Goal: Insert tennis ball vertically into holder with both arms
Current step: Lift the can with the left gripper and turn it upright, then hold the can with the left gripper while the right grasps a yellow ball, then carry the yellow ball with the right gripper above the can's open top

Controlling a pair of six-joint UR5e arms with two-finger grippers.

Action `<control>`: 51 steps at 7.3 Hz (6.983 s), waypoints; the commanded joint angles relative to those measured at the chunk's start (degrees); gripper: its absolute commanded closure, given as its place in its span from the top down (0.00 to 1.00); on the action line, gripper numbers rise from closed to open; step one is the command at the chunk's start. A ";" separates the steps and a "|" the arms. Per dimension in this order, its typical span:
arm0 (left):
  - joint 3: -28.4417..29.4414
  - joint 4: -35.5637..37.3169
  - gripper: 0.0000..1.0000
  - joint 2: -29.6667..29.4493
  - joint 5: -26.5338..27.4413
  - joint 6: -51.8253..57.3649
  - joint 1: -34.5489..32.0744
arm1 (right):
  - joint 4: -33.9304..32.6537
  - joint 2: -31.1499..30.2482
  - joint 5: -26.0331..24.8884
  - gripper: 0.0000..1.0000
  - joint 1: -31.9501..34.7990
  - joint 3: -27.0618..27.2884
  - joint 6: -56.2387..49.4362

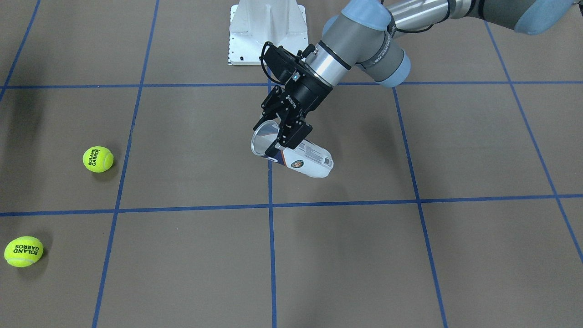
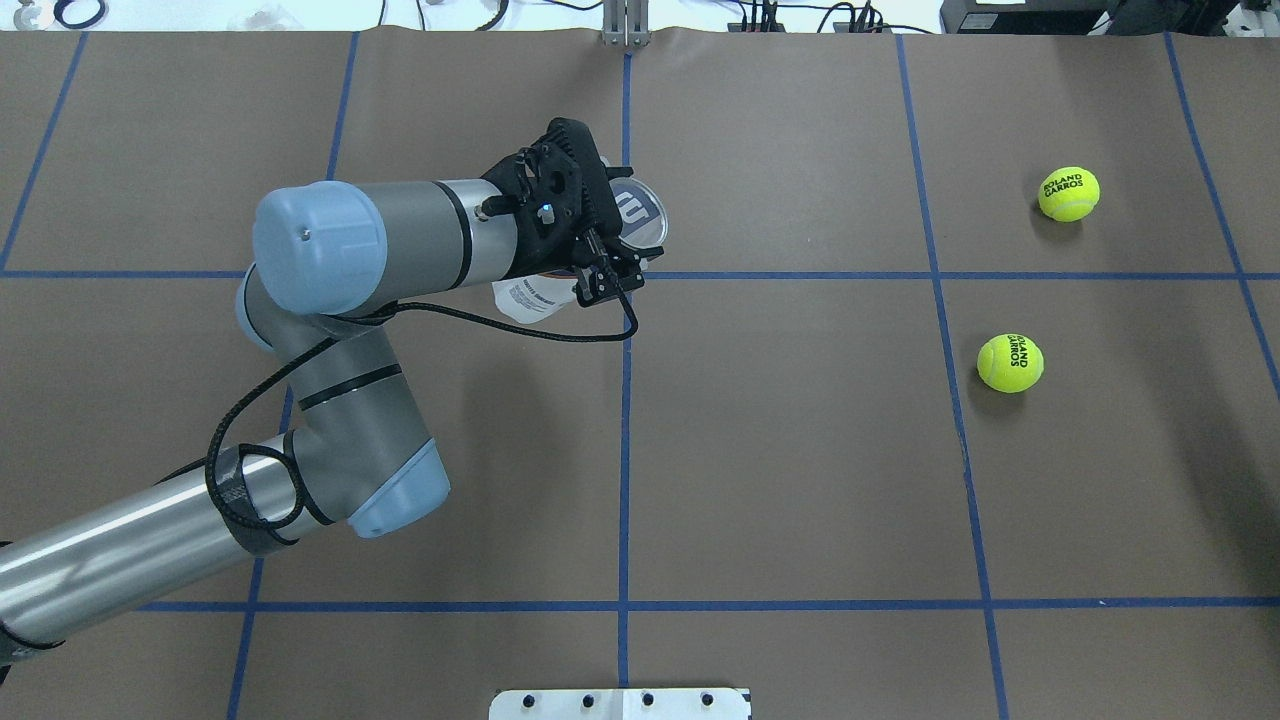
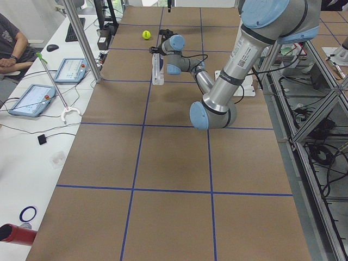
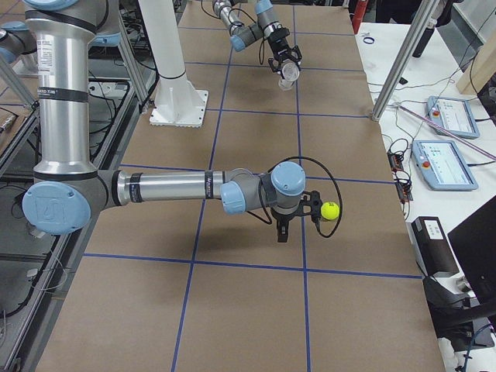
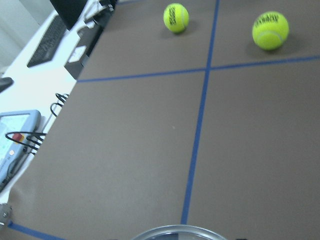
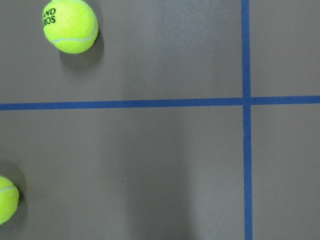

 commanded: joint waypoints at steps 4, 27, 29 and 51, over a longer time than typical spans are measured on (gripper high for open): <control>12.55 -33.21 0.79 -3.65 20.07 -9.37 8.65 | 22.40 -2.00 -0.96 1.00 -9.91 1.08 15.47; 16.86 -40.62 0.81 -3.04 22.46 -12.37 9.45 | 13.56 6.79 -21.18 0.28 -34.64 1.44 28.98; 16.77 -41.93 0.81 -1.38 22.46 -12.63 9.45 | 13.48 6.79 -20.13 0.00 -34.56 2.05 29.77; 21.07 -47.74 0.84 -0.49 24.13 -12.63 12.79 | -13.33 48.45 -19.25 0.00 -40.62 7.24 61.41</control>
